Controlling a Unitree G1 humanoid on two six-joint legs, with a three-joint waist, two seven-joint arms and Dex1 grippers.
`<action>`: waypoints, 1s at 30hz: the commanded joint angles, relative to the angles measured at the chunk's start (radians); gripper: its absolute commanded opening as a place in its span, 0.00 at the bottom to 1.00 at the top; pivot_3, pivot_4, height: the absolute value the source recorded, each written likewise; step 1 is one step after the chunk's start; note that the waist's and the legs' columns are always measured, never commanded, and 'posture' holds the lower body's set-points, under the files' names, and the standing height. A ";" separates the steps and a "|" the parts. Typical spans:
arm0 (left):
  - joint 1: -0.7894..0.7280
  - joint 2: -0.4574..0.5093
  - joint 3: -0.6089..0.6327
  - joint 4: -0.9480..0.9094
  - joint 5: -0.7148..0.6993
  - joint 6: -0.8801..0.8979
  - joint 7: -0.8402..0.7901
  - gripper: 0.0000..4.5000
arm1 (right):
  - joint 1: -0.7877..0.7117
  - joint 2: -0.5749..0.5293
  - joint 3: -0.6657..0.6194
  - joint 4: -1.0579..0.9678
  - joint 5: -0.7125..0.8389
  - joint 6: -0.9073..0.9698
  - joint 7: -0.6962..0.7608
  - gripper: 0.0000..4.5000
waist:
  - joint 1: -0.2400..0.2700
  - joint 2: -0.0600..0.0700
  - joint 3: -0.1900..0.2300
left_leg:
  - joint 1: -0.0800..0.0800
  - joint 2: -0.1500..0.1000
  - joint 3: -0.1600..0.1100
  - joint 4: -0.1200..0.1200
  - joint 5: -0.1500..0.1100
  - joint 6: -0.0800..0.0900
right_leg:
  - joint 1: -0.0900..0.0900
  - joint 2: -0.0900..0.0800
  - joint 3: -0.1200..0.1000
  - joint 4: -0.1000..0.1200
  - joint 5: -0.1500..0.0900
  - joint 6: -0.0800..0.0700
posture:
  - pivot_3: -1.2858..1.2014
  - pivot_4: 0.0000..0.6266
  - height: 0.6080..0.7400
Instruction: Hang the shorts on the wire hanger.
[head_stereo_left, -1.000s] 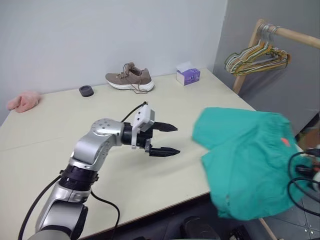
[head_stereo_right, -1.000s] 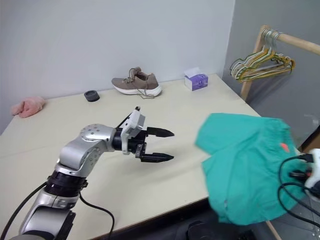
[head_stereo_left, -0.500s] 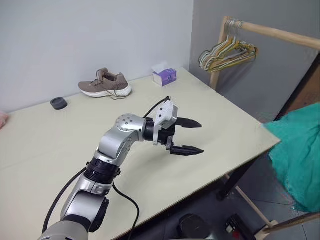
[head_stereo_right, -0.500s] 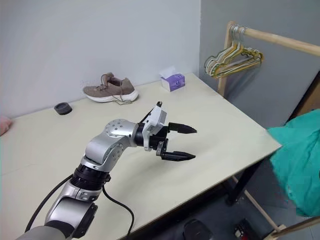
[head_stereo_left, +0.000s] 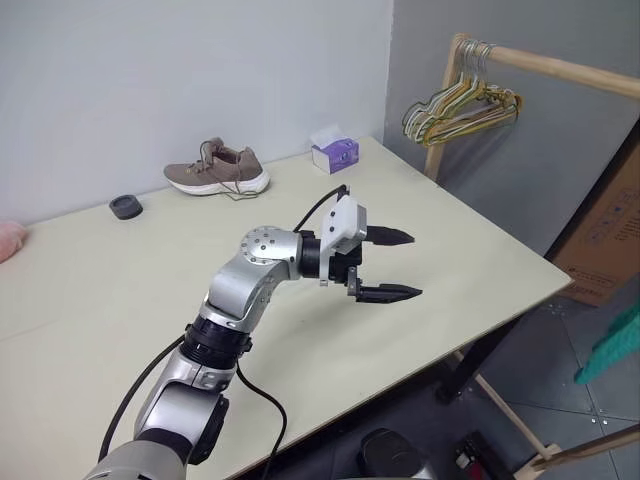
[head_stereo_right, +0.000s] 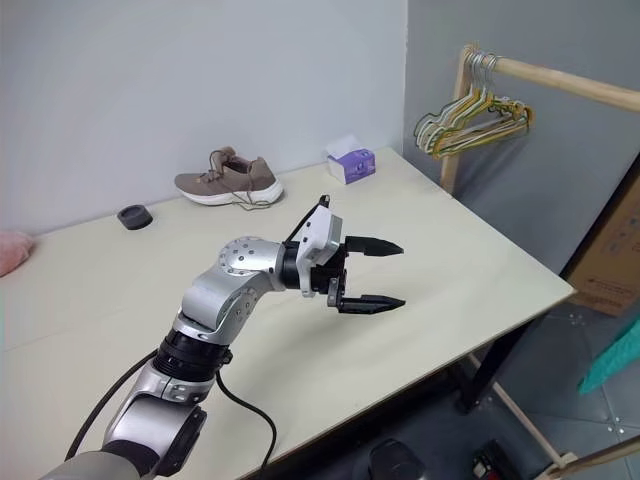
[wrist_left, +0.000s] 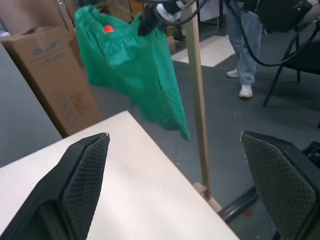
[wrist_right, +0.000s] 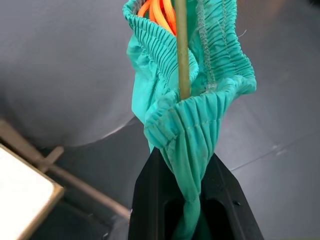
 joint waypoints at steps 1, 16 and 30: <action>-0.032 -0.014 0.002 -0.032 0.002 0.000 0.023 0.99 | -0.078 -0.040 0.023 0.073 -0.008 -0.033 -0.007 0.00 | 0.004 0.000 0.001 | 0.000 0.000 0.000 0.000 0.000 0.000 | 0.000 0.000 0.000 0.000 0.000 0.000 | 0.35 0.05 1.00; -0.066 -0.046 -0.001 -0.026 -0.021 0.048 0.022 0.99 | -0.108 -0.020 0.020 0.057 0.046 0.060 0.011 0.00 | 0.007 0.000 0.001 | 0.000 -0.003 0.001 0.001 0.000 0.000 | 0.001 -0.002 0.000 -0.001 0.000 0.003 | 0.34 0.03 1.00; -0.070 -0.057 0.002 0.002 -0.008 0.028 0.017 1.00 | 0.019 0.046 -0.167 -0.255 0.122 0.142 -0.053 0.80 | 0.006 0.002 -0.001 | 0.000 -0.003 0.000 0.001 0.000 0.000 | 0.001 -0.003 0.000 -0.001 0.000 0.005 | 0.34 0.00 1.00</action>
